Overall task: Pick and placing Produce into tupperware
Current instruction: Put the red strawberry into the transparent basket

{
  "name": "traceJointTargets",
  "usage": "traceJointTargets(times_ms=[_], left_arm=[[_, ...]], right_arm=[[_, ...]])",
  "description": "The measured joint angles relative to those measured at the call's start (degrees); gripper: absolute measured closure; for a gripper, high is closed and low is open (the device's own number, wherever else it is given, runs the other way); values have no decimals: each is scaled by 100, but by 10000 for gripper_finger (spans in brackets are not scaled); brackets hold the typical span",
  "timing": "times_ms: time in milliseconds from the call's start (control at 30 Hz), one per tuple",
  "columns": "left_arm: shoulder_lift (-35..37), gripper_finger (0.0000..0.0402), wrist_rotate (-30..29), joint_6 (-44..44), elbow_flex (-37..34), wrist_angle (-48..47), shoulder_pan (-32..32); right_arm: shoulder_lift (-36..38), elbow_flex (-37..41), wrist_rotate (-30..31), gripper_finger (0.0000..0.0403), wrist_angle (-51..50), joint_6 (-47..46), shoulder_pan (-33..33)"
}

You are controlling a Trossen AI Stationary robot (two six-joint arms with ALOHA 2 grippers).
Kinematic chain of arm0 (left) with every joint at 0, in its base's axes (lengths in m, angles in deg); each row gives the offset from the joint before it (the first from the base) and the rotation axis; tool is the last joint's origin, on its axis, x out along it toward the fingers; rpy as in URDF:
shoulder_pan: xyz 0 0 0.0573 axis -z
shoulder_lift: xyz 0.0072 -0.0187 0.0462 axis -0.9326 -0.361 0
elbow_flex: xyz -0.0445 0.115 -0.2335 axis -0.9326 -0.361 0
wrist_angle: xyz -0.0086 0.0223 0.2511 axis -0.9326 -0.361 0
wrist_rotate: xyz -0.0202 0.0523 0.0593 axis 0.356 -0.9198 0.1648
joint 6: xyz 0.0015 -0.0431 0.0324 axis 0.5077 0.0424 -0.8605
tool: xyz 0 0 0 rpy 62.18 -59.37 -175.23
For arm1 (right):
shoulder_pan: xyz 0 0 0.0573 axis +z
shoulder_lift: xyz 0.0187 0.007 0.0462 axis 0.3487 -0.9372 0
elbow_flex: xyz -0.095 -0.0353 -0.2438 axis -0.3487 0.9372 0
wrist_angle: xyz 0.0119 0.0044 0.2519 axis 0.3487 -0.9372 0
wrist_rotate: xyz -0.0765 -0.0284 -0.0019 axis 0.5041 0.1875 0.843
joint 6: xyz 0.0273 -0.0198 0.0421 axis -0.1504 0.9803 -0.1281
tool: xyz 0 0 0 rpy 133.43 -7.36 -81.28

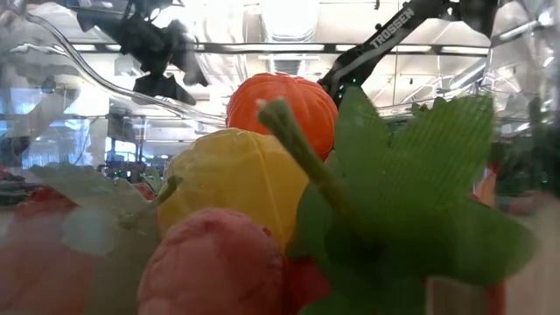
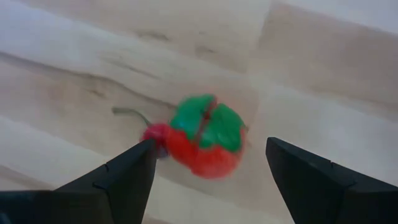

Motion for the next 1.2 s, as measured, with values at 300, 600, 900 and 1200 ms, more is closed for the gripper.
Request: traceJointTargets(times_ms=[300,600,900,1200], left_arm=[[3,176,38,-10,-4,-15,1],[3,176,47,-37,-17,-16,1],[3,176,44,-184,-17,-13,1],[3,176,44,-335,-17,-13,1]], right_arm=[[-271,-238,50,110,87,78,0],[-395,-233,93,158,31,103,0],[-346,-231,-79,212,32,115,2],[523,-384,-781,202,-319,550,321]])
